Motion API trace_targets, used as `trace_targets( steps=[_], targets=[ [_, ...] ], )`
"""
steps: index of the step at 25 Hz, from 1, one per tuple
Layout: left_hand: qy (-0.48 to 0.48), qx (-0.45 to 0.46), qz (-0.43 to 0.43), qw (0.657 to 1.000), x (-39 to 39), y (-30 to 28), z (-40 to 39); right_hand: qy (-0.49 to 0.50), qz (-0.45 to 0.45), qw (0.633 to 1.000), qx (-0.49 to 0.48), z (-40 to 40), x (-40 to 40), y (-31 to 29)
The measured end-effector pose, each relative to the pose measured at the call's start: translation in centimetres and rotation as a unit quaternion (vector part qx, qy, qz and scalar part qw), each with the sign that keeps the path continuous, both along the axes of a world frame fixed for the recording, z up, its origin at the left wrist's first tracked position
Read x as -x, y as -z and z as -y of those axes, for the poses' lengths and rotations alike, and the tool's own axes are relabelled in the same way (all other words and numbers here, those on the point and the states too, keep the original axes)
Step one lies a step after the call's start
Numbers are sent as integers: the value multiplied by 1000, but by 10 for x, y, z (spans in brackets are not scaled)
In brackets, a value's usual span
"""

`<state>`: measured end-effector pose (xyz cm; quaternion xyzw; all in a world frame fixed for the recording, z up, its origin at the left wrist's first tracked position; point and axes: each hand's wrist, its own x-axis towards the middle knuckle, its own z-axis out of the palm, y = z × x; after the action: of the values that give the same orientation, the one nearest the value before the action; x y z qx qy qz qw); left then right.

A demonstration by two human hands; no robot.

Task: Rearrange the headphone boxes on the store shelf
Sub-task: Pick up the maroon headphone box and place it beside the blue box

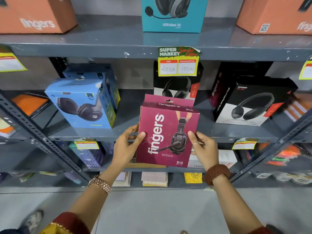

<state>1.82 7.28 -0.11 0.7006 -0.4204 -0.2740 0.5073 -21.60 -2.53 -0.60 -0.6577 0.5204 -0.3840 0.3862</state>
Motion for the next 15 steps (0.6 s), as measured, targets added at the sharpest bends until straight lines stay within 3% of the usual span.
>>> trace_targets(
  steps=[4, 7, 15],
  targets=[
    [5, 15, 31, 999, -40, 7, -23, -58, 73, 994, -63, -12, -48, -3],
    [32, 44, -19, 998, -69, 14, -24, -90, 126, 982, -106, -12, -96, -12],
    [32, 99, -137, 985, -123, 22, 20, -77, 129, 978, -143, 43, -185, -3]
  ],
)
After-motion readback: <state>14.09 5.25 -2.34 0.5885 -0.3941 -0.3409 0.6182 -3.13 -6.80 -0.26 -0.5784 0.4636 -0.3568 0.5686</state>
